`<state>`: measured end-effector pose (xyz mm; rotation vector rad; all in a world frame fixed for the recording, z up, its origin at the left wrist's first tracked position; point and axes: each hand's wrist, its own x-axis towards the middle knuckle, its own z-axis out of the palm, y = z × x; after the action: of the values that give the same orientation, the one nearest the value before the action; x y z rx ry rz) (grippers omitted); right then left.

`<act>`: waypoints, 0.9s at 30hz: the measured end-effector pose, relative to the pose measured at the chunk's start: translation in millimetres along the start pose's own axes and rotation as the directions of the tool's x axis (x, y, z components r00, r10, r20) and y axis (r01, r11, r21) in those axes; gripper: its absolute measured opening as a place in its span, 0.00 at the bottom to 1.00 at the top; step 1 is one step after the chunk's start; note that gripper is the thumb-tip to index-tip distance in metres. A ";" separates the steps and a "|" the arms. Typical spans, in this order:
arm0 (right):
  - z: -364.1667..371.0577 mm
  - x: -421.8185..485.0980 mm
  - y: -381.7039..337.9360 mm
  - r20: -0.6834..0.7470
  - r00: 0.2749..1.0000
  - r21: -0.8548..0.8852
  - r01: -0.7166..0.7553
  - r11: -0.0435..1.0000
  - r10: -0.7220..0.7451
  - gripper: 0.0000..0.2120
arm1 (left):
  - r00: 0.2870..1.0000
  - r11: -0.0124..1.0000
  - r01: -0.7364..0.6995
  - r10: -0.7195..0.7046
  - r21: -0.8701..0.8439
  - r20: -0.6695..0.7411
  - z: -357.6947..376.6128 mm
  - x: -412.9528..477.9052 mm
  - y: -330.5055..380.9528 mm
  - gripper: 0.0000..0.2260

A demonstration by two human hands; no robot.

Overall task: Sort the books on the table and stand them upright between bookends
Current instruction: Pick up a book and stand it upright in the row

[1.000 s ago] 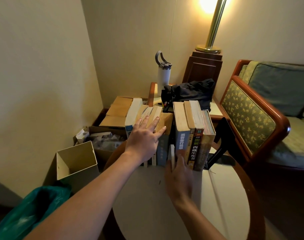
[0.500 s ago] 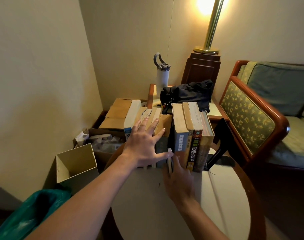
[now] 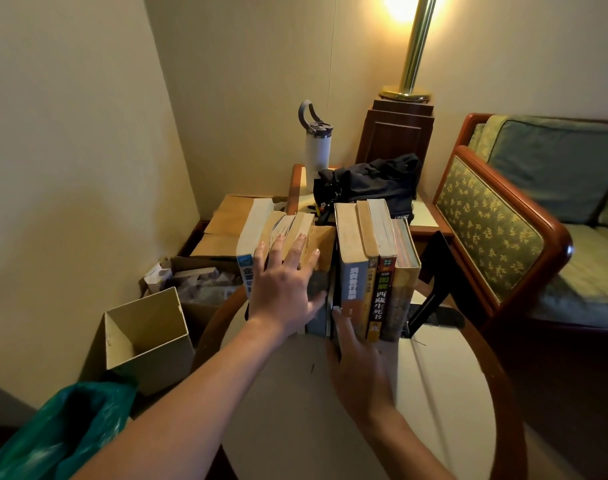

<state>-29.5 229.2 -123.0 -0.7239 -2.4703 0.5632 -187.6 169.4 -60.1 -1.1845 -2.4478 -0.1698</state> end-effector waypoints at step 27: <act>-8.8 -13.7 10.5 -0.258 0.938 0.126 0.271 0.954 -0.232 0.25 | 1.000 0.999 -0.008 0.007 -0.043 -0.030 -0.9 -0.4 -3.8 0.34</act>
<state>-10.5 231.4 -126.2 -0.3782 -2.2165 0.5334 -190.0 166.5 -59.2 -1.2006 -2.4244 -0.2373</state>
